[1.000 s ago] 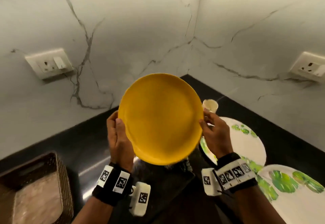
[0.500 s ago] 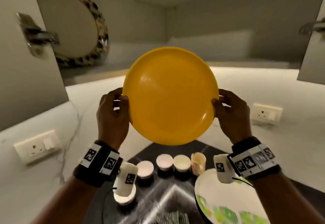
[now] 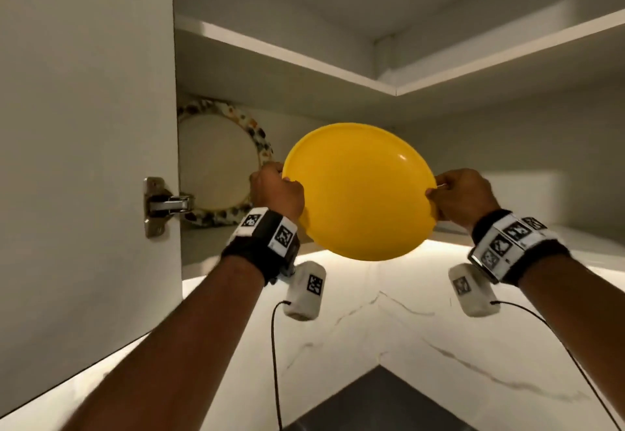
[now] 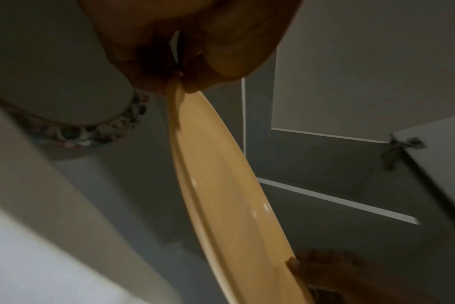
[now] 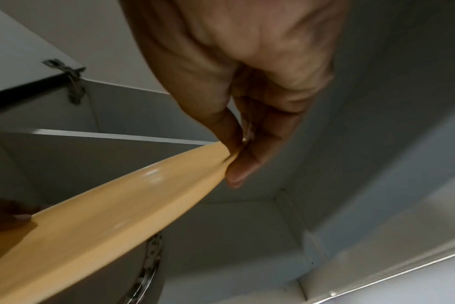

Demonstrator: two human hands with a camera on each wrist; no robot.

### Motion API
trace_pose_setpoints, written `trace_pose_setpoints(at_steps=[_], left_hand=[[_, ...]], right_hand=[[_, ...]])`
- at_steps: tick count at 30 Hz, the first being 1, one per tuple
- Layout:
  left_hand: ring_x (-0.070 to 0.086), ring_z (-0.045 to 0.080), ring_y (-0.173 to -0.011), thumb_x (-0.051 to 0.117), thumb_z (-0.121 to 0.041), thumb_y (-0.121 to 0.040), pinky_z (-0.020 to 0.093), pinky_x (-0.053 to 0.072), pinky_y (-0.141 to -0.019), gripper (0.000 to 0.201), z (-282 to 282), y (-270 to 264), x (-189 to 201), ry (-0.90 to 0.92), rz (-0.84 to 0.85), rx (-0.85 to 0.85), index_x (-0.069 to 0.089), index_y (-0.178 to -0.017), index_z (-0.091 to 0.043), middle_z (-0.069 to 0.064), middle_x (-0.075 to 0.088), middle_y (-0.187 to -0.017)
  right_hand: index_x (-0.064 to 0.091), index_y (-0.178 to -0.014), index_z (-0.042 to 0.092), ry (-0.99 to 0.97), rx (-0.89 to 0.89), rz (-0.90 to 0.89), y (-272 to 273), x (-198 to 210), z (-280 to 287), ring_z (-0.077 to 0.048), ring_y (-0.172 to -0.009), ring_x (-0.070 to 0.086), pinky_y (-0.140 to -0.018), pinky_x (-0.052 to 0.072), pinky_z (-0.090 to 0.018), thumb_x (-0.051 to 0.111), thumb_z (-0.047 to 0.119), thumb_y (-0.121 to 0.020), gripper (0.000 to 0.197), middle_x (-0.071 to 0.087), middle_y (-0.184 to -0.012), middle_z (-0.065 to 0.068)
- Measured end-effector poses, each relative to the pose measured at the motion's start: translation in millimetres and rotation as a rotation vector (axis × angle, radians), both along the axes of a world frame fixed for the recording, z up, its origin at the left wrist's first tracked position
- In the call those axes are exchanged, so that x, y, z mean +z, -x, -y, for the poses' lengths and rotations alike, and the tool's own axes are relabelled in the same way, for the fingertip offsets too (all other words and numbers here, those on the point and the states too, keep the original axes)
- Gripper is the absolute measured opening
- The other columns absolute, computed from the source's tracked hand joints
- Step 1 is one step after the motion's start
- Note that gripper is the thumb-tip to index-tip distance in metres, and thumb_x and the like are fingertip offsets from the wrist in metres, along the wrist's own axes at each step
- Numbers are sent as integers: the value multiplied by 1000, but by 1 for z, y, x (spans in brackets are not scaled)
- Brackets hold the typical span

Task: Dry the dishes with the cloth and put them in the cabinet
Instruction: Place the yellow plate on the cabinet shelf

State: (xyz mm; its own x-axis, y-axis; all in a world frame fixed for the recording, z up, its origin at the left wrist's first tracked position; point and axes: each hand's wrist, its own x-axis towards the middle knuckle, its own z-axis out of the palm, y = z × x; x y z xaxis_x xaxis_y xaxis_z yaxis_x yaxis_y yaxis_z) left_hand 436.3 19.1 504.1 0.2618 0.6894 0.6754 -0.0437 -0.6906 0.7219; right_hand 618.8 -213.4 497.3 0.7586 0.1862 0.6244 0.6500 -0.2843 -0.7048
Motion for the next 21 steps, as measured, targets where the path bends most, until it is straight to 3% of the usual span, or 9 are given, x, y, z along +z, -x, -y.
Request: trace_pose_setpoints(at_steps=[2, 4, 6, 10, 13, 15, 17, 19, 21], left_hand=[[59, 37, -90, 54, -3, -88, 35, 42, -75, 17, -7, -7, 18, 18, -94, 38, 68, -97, -4, 19, 64, -102], [50, 29, -76, 55, -4, -88, 34, 38, -66, 14, -18, -15, 31, 53, -160, 51, 53, -74, -5, 11, 52, -76], [45, 25, -70, 55, -6, -90, 32, 36, -60, 18, -25, -19, 44, 82, -205, 43, 47, -74, -7, 7, 44, -71], [43, 22, -64, 55, -4, -86, 27, 31, -53, 6, -44, -30, 64, 24, -299, 81, 56, -83, -10, 14, 49, -77], [60, 25, -70, 59, -4, -87, 33, 50, -60, 8, -63, -44, 74, -2, -323, 112, 67, -89, -4, 15, 63, -84], [71, 31, -96, 67, -12, -92, 38, 60, -83, 23, -78, -55, 79, -33, -317, 157, 70, -113, -3, 16, 72, -105], [70, 34, -109, 74, -19, -91, 41, 58, -93, 40, -90, -65, 83, -35, -272, 181, 66, -128, -6, 16, 71, -119], [71, 36, -104, 79, -20, -88, 46, 60, -89, 40, -102, -75, 86, -30, -258, 186, 69, -125, -9, 16, 73, -117], [73, 35, -97, 81, -19, -86, 46, 62, -86, 31, -112, -83, 88, -51, -274, 217, 74, -114, -7, 15, 74, -110]], right_hand=[[71, -93, -7, 30, 40, -64, -17, 18, -17, -38, -81, 74, -76, 63, -52, 69, 7, -90, 14, 73, -90, -27], [72, -91, -8, 72, 54, -87, -33, 33, -34, -37, -80, 74, -73, 63, -52, 69, 6, -89, 14, 74, -89, -25], [72, -90, -5, 102, 62, -99, -49, 46, -50, -34, -78, 74, -65, 64, -44, 70, 8, -90, 13, 73, -89, -21], [71, -89, 0, 187, 31, -93, -85, 67, -76, -25, -66, 69, -41, 51, -22, 71, 13, -89, 13, 73, -88, -16], [71, -91, -2, 167, 73, -136, -112, 78, -99, -32, -75, 74, -64, 64, -44, 72, 11, -89, 13, 74, -88, -20], [72, -89, -2, 169, 100, -156, -129, 84, -115, -34, -79, 75, -75, 63, -53, 74, 12, -88, 15, 75, -87, -21], [73, -85, -2, 173, 105, -151, -144, 86, -130, -34, -78, 75, -77, 63, -53, 77, 16, -86, 18, 75, -85, -21], [74, -80, -1, 219, 61, -100, -156, 87, -144, -31, -74, 72, -80, 62, -44, 78, 23, -85, 25, 74, -80, -17], [74, -84, 2, 318, 0, -52, -161, 88, -154, -22, -63, 60, -71, 51, -34, 76, 32, -88, 30, 70, -81, -13]])
